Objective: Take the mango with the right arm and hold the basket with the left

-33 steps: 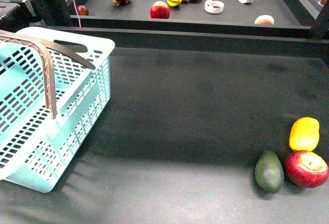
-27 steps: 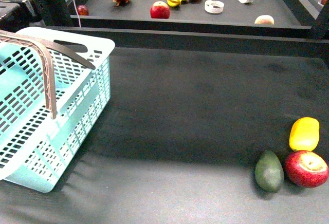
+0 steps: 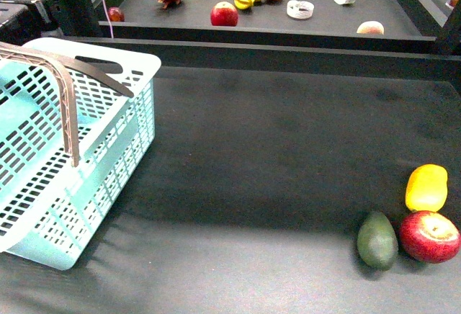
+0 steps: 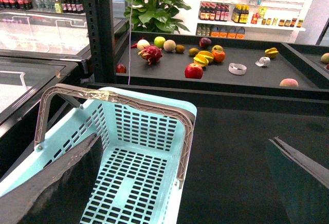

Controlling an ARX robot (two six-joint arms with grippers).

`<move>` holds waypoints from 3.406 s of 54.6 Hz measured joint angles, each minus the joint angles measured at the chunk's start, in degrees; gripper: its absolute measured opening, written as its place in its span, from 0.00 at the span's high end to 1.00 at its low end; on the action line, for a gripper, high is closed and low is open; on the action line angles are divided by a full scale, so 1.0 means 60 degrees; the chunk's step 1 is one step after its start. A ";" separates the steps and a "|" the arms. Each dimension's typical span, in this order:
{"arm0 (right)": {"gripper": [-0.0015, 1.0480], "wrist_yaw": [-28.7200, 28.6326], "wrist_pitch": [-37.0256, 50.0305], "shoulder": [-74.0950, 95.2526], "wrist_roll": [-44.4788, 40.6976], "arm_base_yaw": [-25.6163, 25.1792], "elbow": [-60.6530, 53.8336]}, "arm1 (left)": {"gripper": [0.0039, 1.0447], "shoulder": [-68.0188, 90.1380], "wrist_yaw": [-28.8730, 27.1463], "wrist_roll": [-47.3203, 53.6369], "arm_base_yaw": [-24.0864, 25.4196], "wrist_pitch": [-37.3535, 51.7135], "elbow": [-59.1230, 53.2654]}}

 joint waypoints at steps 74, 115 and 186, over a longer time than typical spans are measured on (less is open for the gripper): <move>0.08 0.0007 0.0000 0.0000 0.0000 0.0000 0.0000 | 0.05 1.9103 -0.0495 -0.7960 0.0393 0.8954 0.7209; 0.08 0.0004 0.0000 0.0000 0.0000 0.0000 0.0000 | 0.89 1.9103 0.0131 -0.8433 0.0153 0.7446 0.7624; 0.08 0.0004 0.0000 0.0000 0.0000 0.0000 0.0000 | 0.92 1.3023 0.2127 -0.3617 -0.4827 0.7366 0.3599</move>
